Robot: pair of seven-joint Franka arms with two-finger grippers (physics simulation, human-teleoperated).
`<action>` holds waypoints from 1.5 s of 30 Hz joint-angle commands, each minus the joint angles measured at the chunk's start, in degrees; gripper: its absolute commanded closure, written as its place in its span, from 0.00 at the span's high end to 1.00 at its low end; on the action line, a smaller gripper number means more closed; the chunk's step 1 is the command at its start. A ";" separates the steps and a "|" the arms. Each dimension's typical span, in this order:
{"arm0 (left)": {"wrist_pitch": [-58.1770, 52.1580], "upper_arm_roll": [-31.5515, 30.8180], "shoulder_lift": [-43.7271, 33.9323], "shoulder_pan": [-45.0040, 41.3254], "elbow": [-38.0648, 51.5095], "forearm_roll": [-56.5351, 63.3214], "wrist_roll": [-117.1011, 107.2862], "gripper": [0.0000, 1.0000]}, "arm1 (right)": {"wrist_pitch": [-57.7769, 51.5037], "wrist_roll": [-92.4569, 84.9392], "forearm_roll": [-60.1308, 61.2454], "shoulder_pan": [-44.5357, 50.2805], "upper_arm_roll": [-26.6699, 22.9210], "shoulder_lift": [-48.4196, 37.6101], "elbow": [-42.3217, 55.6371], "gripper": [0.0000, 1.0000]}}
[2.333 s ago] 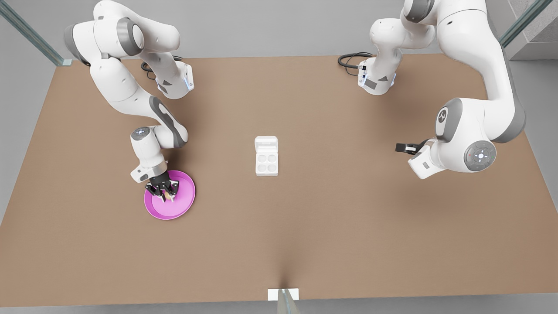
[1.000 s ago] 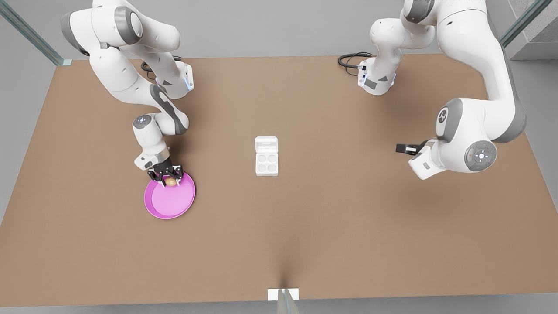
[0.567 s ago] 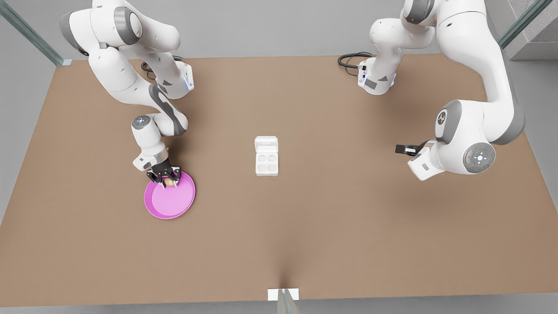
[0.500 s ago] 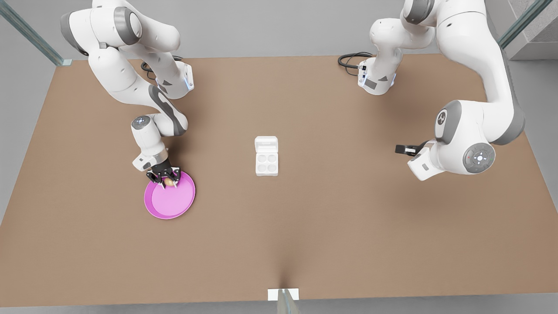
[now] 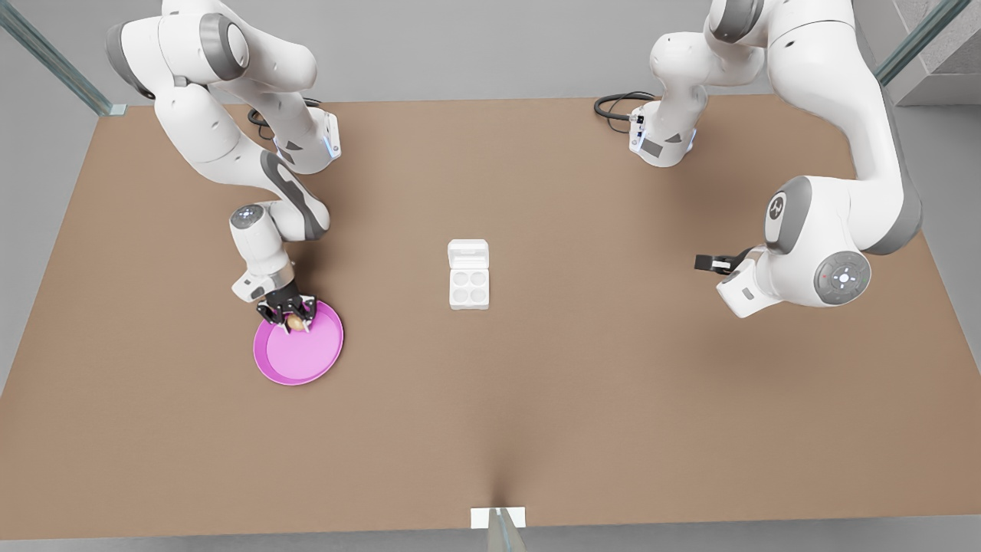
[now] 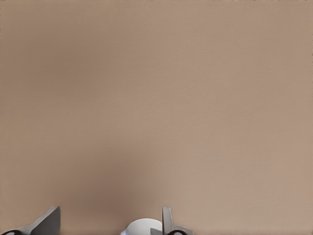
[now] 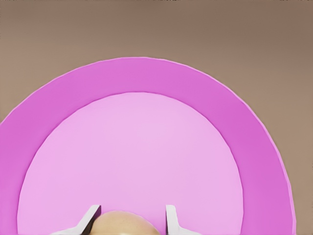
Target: Pack egg into the box and close the box lid
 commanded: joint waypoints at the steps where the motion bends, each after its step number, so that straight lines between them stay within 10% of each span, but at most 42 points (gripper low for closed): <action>1: 0.00 0.00 0.02 0.00 0.04 0.08 0.00 1.00 | -0.12 -0.20 0.20 0.02 -0.01 0.01 0.33 0.57; 14: 0.00 0.00 0.37 0.00 0.04 0.34 -0.09 1.00 | -44.41 1.47 0.47 0.45 1.75 -1.04 32.14 0.58; 26: 0.09 0.35 1.51 0.00 0.04 0.34 0.18 1.00 | -69.55 48.67 -16.50 0.81 25.13 -1.13 45.24 0.58; 35: 0.09 0.44 1.95 0.09 0.04 1.49 0.18 1.00 | -72.62 60.71 -16.58 3.35 38.49 -0.25 45.24 0.58; 45: 0.09 0.44 2.83 0.09 0.04 1.49 0.09 1.00 | -70.52 62.64 -32.93 8.54 36.55 7.57 42.95 0.59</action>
